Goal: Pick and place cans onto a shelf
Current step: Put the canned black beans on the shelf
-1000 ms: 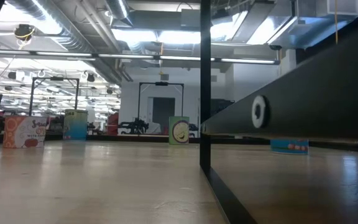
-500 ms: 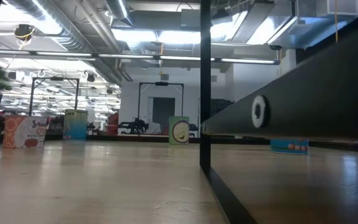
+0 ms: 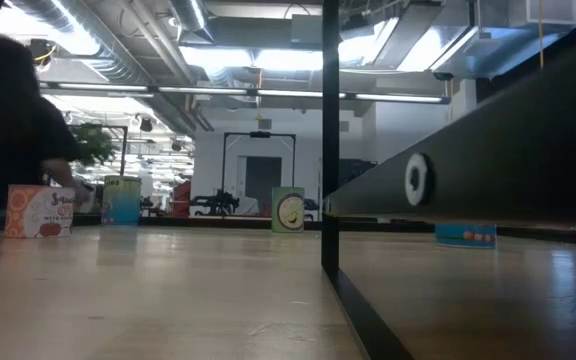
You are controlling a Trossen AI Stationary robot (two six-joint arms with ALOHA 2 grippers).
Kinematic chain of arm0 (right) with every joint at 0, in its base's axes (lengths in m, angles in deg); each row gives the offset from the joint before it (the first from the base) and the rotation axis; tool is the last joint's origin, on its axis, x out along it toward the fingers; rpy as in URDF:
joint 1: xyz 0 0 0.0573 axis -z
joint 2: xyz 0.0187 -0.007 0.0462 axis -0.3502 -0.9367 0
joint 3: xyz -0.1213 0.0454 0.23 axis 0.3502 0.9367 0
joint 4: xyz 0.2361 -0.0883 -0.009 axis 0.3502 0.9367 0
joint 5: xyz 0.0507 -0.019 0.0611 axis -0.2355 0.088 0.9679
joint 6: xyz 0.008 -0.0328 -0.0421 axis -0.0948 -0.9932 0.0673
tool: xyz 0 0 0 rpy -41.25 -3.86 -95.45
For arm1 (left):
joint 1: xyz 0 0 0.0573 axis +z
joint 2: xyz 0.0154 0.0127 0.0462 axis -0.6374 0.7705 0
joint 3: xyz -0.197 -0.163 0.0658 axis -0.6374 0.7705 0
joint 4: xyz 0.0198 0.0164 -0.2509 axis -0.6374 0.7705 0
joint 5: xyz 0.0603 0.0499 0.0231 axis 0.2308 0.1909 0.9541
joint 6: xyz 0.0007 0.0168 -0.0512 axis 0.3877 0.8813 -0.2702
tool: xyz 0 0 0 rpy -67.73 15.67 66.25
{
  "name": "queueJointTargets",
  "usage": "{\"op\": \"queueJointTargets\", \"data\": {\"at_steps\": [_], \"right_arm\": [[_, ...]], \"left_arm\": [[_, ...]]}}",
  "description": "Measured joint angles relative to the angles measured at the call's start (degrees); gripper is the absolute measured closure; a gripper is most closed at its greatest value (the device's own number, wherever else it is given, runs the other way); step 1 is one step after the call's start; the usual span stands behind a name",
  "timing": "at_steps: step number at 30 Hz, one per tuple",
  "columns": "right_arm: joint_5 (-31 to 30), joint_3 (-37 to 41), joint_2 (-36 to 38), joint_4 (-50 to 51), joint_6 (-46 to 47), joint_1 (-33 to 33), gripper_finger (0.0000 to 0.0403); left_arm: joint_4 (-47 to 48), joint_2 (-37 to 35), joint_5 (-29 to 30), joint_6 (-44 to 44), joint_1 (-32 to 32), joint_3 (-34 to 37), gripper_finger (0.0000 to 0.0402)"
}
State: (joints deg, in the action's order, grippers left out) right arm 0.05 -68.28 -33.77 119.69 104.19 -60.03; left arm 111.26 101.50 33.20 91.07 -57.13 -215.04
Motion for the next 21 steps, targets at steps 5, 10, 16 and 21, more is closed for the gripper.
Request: {"op": "queueJointTargets", "data": {"at_steps": [5, 10, 16, 21], "right_arm": [[-0.86, 0.0, 0.0, -0.29, 0.12, 0.46, 0.0344], [1.71, 0.0, 0.0, -0.29, 0.27, 1.85, 0.0344], [2.18, -0.02, 0.0, -0.32, -0.12, 3.25, 0.0344], [2.55, -0.02, 0.0, -0.42, -0.53, 3.55, 0.0344]], "left_arm": [[-0.03, 0.02, 0.02, 0.0, -0.1, 0.0, 0.0397], [0.38, 0.04, 0.48, 0.15, -0.01, 0.0, 0.0397], [0.38, 0.04, 1.15, 0.18, -0.22, 0.0, 0.0397], [0.4, 0.07, 1.95, 1.86, -0.67, 0.0, 0.0397]]}}
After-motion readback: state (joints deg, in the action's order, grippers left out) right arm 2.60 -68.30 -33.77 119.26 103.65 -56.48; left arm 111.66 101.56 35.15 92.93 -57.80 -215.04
